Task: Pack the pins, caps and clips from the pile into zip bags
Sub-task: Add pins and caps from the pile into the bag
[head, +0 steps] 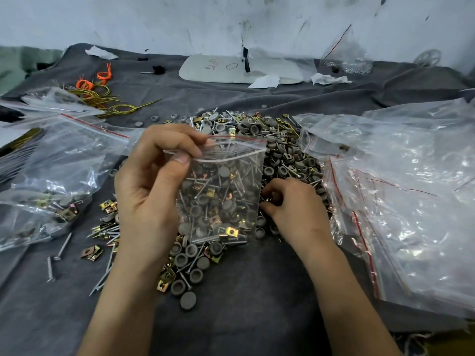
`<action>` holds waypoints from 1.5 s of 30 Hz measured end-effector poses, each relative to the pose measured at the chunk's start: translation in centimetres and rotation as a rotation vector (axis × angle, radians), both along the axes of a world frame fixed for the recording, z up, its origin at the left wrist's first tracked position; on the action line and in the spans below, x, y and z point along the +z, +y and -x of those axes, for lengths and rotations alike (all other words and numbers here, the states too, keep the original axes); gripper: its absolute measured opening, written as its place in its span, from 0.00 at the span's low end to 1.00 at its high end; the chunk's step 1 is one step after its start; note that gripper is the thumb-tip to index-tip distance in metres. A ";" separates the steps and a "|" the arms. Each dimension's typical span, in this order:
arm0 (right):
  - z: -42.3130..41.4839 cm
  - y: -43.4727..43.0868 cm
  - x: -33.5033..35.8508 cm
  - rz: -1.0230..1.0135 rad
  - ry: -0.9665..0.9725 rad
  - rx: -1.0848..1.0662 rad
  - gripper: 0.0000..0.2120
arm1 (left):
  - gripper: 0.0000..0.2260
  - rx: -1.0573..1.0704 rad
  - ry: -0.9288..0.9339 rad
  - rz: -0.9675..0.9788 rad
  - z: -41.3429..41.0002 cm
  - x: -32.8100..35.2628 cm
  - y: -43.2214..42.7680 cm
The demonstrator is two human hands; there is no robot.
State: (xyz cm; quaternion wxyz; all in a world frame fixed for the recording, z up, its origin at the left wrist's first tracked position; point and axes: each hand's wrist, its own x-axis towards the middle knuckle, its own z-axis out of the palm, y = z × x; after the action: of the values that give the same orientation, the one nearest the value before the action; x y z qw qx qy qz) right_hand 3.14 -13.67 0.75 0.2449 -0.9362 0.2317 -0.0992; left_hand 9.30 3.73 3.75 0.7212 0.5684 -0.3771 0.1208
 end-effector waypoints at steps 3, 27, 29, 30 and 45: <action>0.0 -0.8 -0.1 -0.065 0.001 0.054 0.05 | 0.14 0.011 0.005 -0.002 0.0 0.0 0.0; -0.1 -4.1 -0.7 -0.034 -0.168 0.018 0.09 | 0.14 -0.019 0.028 0.015 -0.2 -0.2 -0.1; -0.2 -4.0 -0.7 -0.020 -0.185 0.028 0.08 | 0.14 -0.017 0.027 0.013 -0.2 -0.1 -0.1; -0.2 -4.0 -0.7 -0.018 -0.191 0.035 0.07 | 0.14 -0.016 0.023 0.012 -0.2 -0.1 -0.1; 0.5 -3.5 0.1 -0.412 -0.431 0.133 0.13 | 0.12 0.005 0.016 -0.018 0.0 0.0 0.0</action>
State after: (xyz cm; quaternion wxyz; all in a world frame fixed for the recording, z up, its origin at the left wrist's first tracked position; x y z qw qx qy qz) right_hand 2.65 -17.22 0.84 0.4790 -0.8373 0.1280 -0.2304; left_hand 9.34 3.70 3.71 0.7187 0.5769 -0.3708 0.1147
